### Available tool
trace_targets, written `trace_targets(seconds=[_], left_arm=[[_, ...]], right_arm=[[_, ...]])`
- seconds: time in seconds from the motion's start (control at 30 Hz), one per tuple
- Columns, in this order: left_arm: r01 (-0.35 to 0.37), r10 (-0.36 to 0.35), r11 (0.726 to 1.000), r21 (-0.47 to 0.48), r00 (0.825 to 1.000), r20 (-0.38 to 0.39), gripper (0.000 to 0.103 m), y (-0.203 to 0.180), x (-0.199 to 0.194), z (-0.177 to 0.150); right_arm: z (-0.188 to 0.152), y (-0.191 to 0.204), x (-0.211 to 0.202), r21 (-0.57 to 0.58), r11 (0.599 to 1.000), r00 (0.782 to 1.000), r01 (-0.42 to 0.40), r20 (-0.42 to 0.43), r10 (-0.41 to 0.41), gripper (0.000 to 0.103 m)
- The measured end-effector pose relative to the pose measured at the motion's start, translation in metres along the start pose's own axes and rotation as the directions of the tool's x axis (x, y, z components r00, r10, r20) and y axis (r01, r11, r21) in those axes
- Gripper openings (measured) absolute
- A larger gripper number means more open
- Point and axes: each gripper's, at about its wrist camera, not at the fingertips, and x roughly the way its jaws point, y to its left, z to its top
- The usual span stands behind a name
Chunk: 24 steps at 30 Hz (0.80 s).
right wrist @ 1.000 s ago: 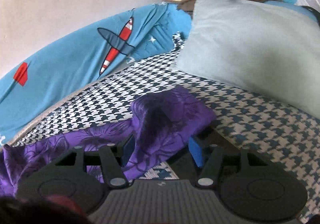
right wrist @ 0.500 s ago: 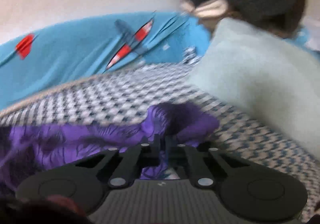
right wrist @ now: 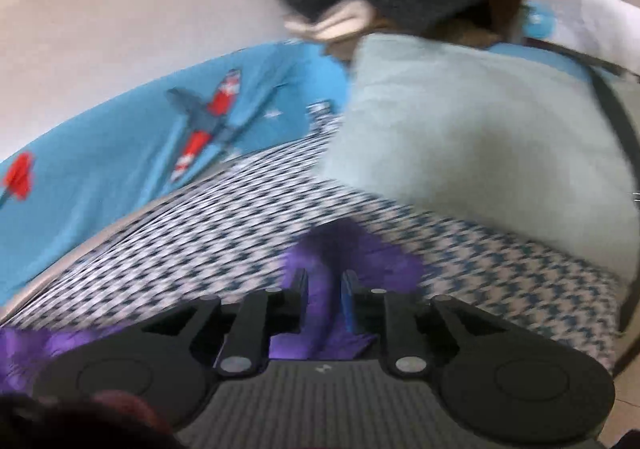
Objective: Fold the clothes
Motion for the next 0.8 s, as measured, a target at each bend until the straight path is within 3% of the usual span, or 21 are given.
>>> trace_targets(seconds=[0.13, 0.33, 0.8], left_arm=[[-0.01, 0.01, 1.0, -0.009, 1.0, 0.004, 0.103, 0.003, -0.002, 0.0], [-0.018, 0.018, 0.999, -0.03, 1.0, 0.025, 0.103, 0.014, -0.009, -0.001], [-0.067, 0.077, 0.989, -0.135, 0.995, 0.07, 0.103, 0.048, -0.029, 0.0]], right_arm=[[-0.009, 0.032, -0.006, -0.125, 0.99, 0.998, -0.068, -0.005, 0.067, 0.036], [-0.026, 0.067, -0.009, -0.232, 0.952, 0.979, -0.201, -0.08, 0.187, 0.037], [-0.05, 0.114, -0.026, -0.298, 0.904, 0.948, -0.306, -0.186, 0.259, 0.044]])
